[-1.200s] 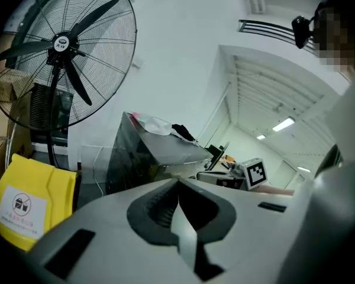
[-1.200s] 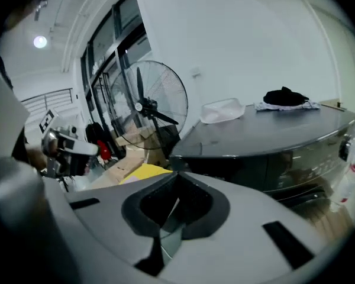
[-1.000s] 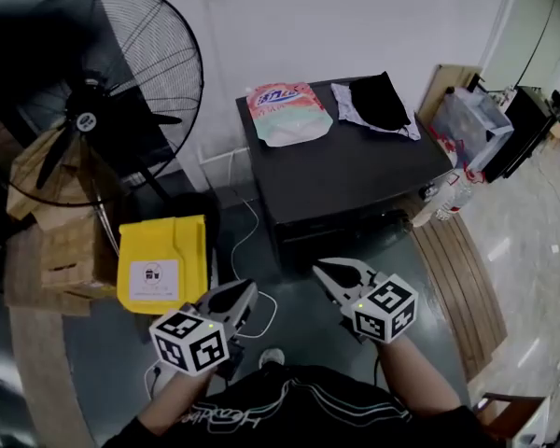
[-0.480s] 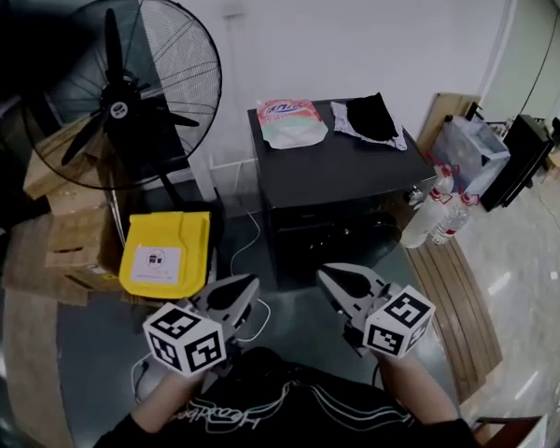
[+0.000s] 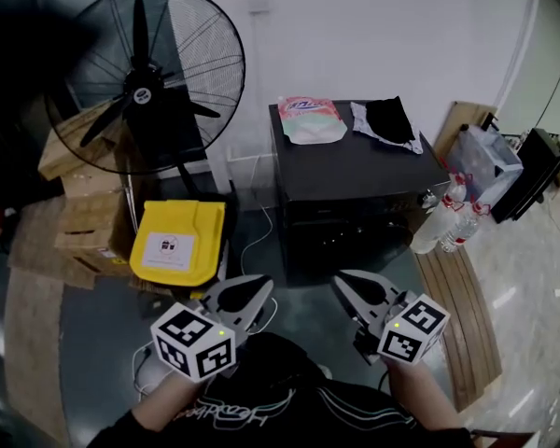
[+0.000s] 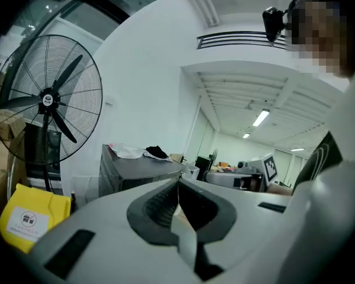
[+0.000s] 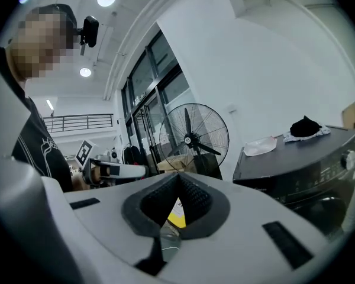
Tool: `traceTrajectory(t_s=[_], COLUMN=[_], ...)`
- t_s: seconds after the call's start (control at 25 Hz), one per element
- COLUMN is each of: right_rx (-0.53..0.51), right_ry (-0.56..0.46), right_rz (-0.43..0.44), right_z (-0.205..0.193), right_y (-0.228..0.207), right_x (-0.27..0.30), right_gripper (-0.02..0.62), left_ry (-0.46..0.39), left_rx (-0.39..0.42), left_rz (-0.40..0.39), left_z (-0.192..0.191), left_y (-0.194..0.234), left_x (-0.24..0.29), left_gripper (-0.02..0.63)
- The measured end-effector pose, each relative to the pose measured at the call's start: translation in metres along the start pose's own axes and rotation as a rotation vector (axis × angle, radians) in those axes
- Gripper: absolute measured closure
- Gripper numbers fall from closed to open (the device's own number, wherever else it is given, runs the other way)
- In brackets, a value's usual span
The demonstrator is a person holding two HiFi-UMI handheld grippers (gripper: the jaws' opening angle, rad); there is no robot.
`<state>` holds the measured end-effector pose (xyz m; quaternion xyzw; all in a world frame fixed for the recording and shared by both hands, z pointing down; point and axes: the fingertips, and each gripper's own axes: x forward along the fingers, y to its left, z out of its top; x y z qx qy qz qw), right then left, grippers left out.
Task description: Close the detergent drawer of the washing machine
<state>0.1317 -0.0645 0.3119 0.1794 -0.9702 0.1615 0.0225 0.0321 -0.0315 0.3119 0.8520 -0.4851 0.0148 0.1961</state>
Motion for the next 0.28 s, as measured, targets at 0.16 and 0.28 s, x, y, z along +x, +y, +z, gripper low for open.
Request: traceTrajectory(t_s=[0.16, 0.28], right_rx=[0.000, 0.010], right_ry=[0.009, 0.004], right_rz=[0.025, 0.046], right_z=[-0.003, -0.003], right_y=[0.009, 0.013], right_x=[0.009, 0.015], right_gripper=[0.569, 0.569], left_ry=[0.008, -0.002], left_rx=[-0.013, -0.028], left_rz=[0.004, -0.007], left_z=[-0.006, -0.007], left_y=[0.004, 0.007], left_x=[-0.008, -0.011], left_gripper=[0.581, 0.581])
